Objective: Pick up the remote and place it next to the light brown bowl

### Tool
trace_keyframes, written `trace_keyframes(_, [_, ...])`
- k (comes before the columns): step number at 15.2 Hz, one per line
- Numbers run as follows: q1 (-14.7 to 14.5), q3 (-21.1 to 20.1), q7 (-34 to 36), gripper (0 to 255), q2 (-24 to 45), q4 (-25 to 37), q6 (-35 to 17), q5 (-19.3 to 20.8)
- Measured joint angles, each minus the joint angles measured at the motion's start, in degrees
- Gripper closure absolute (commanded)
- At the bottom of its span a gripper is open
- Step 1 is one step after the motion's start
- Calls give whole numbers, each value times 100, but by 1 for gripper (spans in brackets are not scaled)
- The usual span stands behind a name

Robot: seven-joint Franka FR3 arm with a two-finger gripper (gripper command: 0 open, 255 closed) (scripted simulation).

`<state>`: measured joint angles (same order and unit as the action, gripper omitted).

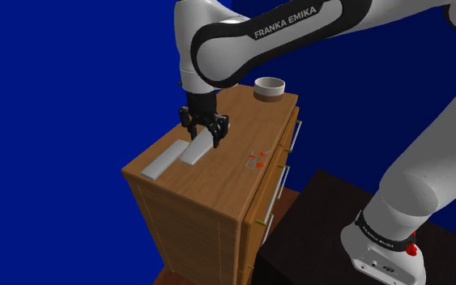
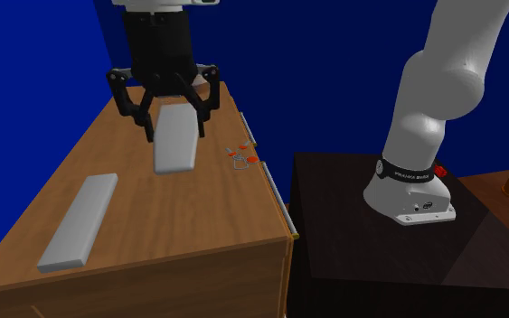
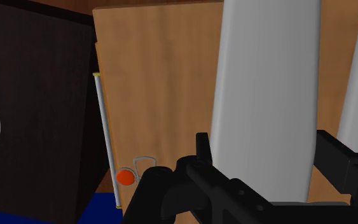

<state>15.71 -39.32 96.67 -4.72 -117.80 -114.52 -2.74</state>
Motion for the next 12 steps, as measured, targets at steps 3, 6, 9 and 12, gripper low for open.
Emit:
trace_keyframes(3, [1, 12, -21, 255, -56, 143, 187, -33])
trace_keyframes(6, [137, 188, -328, 255, -81, 136, 211, -38])
trace_keyframes(9, [317, 401, -698, 255, -17, 170, 200, 17])
trace_keyframes(12, [488, 612, -1076, 255, -9, 148, 177, 31])
